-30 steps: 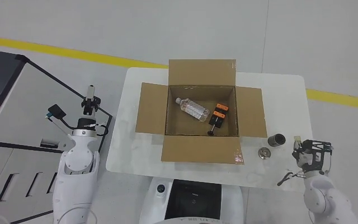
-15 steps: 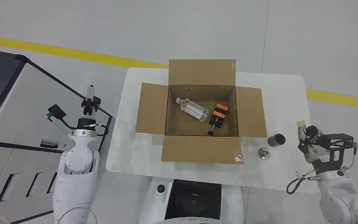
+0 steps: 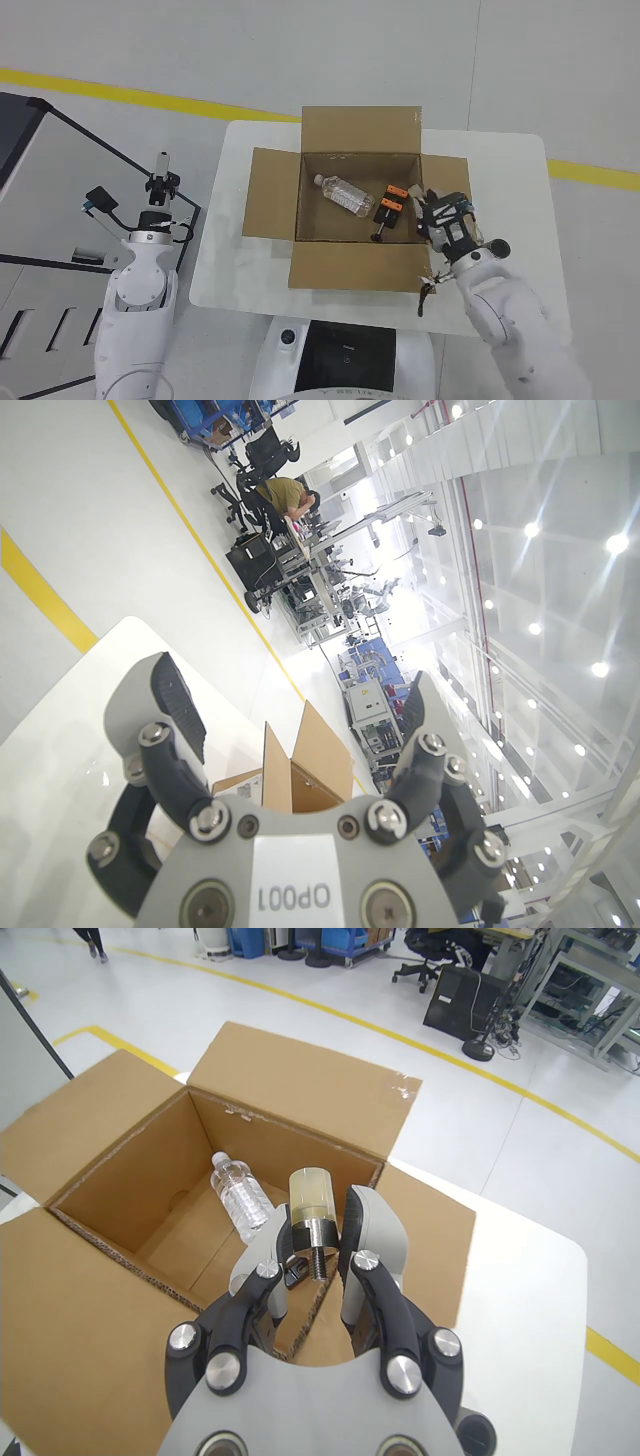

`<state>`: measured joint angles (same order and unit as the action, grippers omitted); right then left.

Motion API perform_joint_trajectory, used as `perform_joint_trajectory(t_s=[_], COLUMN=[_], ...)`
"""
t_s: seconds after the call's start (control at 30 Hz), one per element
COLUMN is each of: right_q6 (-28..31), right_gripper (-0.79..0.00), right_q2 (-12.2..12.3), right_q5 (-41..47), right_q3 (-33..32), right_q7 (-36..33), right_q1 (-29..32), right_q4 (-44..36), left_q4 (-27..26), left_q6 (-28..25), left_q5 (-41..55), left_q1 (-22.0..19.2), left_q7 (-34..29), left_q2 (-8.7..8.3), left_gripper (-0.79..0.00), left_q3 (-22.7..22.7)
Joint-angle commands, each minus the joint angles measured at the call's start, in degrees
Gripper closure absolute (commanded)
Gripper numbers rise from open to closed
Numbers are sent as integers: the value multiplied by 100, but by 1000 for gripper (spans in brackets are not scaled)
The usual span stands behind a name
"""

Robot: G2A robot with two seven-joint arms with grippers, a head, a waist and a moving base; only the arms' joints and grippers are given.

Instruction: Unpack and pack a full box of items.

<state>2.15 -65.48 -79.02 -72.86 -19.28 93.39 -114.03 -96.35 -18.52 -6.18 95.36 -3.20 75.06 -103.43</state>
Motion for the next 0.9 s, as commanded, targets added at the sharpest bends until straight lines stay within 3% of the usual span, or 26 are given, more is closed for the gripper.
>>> perform_joint_trajectory(t_s=[0.0,0.2,0.23,0.27,0.43,0.57,0.63,0.7,0.87], right_q6=[-358,-890,-983,-1027,-978,-587,-284,42,711], right_gripper=[0,0,-142,-782,-785,-776,-714,-505,-573], right_q2=[-95,-442,-500,-551,-610,-478,-364,-235,-32], right_q5=[-147,-36,18,95,407,625,816,965,1546], right_q3=[497,1536,1657,1752,1687,1148,647,-44,-2188], right_q7=[88,-4,2,8,297,382,366,424,1162], right_q1=[-619,-2130,-2320,-2468,-2500,-1937,-1428,-765,1325], right_q4=[564,2226,2476,2675,2904,2225,1542,743,-861], left_q4=[0,0,0,0,0,0,0,0,0], left_q6=[0,0,0,0,0,0,0,0,0], left_q5=[0,0,0,0,0,0,0,0,0], left_q1=[0,0,0,0,0,0,0,0,0], left_q7=[0,0,0,0,0,0,0,0,0], left_q2=[0,0,0,0,0,0,0,0,0], left_gripper=[-785,-785,-785,-785,-785,-785,-785,-785,-785], left_q3=[0,0,0,0,0,0,0,0,0])
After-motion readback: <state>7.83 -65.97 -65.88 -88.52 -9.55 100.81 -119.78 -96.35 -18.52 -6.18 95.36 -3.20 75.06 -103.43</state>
